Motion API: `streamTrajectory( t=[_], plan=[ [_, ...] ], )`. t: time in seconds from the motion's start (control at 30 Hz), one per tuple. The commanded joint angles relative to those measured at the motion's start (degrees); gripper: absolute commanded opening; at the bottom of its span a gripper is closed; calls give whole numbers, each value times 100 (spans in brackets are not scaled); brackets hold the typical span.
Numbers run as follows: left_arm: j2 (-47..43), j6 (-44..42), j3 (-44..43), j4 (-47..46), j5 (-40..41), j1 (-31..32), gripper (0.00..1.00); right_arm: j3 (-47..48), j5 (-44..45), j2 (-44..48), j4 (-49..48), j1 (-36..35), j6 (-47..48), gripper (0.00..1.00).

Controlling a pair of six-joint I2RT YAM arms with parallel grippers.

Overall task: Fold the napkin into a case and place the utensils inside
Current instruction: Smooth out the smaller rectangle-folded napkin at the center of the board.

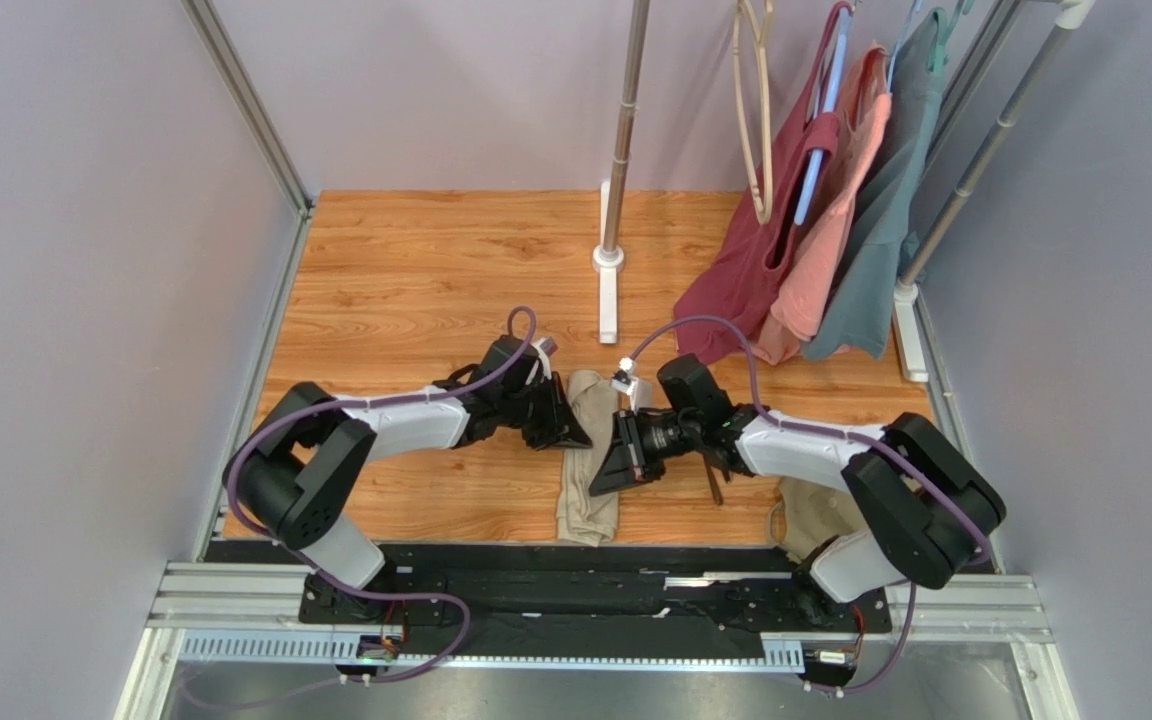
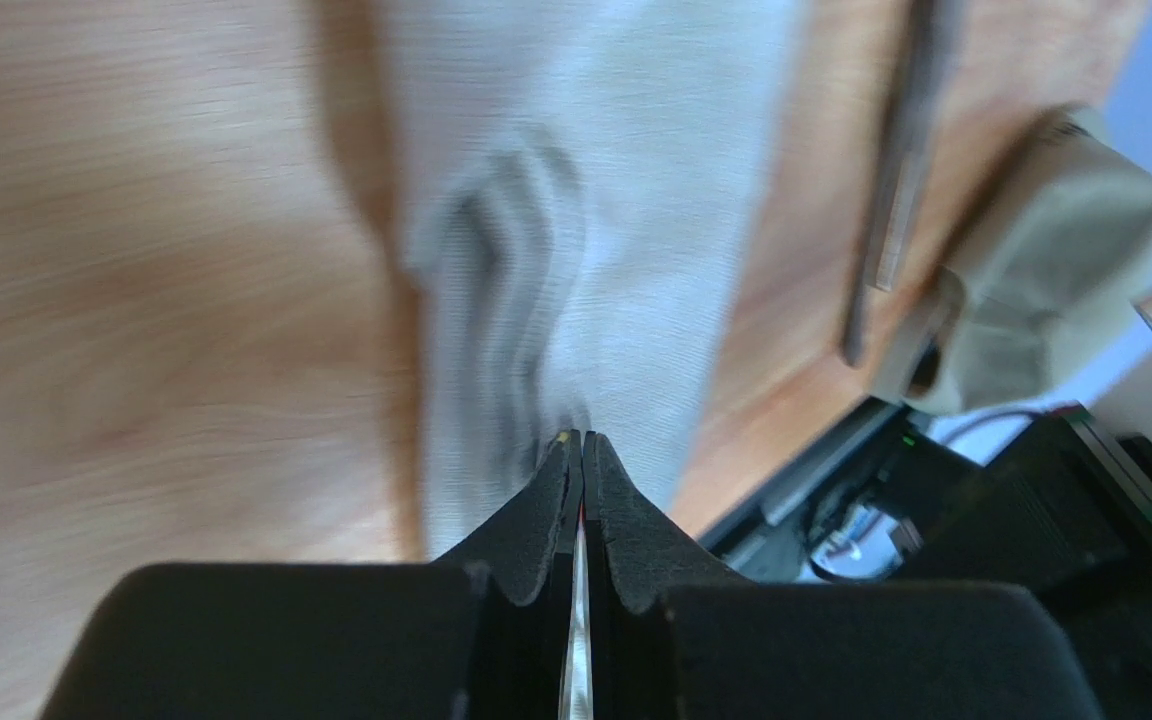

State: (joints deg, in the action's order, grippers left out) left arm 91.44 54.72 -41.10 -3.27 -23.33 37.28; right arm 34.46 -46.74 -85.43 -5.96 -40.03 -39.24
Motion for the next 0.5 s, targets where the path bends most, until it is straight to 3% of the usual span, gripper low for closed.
streamTrajectory(
  t=[0.0,0.13,0.23,0.47],
  plan=[
    [137,3,251,125,408,-229,6,-176,-72,-640,-1422,-294,-478,0],
    [200,118,357,99,601,-291,5,-307,-142,-1641,-2391,-620,-882,0],
    [-168,355,603,124,1012,-291,4,-405,-186,-2249,-2929,-480,-998,0],
    [-873,347,850,738,1638,-282,4,332,112,-2259,-805,-146,687,0]
  ],
)
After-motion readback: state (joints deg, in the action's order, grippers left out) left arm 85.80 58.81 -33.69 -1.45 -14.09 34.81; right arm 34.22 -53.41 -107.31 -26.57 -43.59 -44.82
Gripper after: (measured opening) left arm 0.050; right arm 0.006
